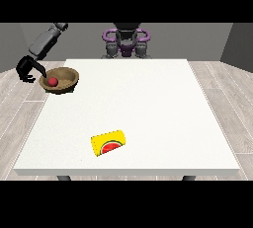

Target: Pick the cup and pour the ball into the bowl, then pick the bowl and place it on the pad

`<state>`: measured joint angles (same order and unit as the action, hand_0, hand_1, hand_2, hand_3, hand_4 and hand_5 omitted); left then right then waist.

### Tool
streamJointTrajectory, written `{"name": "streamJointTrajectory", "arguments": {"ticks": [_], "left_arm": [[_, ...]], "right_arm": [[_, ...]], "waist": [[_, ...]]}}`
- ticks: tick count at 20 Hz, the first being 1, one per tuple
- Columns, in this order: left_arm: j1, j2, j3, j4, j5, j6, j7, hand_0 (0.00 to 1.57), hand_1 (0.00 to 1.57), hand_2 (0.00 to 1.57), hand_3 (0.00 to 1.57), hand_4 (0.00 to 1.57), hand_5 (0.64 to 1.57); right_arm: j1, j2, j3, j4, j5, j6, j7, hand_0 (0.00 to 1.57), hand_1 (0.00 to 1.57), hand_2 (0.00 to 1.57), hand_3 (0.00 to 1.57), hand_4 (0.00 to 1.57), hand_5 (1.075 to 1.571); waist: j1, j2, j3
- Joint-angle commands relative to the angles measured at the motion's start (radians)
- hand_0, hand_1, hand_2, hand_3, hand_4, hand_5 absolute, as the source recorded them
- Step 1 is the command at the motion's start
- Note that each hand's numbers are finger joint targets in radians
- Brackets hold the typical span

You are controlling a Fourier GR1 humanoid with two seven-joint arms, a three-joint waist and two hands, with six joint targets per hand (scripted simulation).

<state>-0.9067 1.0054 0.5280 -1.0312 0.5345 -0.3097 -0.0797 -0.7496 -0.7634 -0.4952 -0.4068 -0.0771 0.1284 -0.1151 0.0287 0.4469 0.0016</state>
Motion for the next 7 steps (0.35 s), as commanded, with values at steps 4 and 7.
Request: {"name": "streamJointTrajectory", "arguments": {"ticks": [4,7], "left_arm": [[0.007,0.007,0.005,0.036,-0.007,0.006,-0.036,0.0,0.0,0.0,0.0,0.0,1.515],[0.042,-0.025,-0.015,0.034,0.006,-0.012,-0.006,0.0,0.0,0.0,0.0,0.0,1.515]], "right_arm": [[-0.062,-0.046,0.001,-0.018,-0.015,0.035,0.046,0.32,0.32,0.4,0.52,0.0,1.493],[-0.094,-0.103,-0.02,-0.002,-0.043,0.082,0.137,0.13,0.13,0.28,0.38,0.0,1.467]], "waist": [[-0.03,-0.007,-0.0013],[-0.012,-0.079,-0.0015]]}}
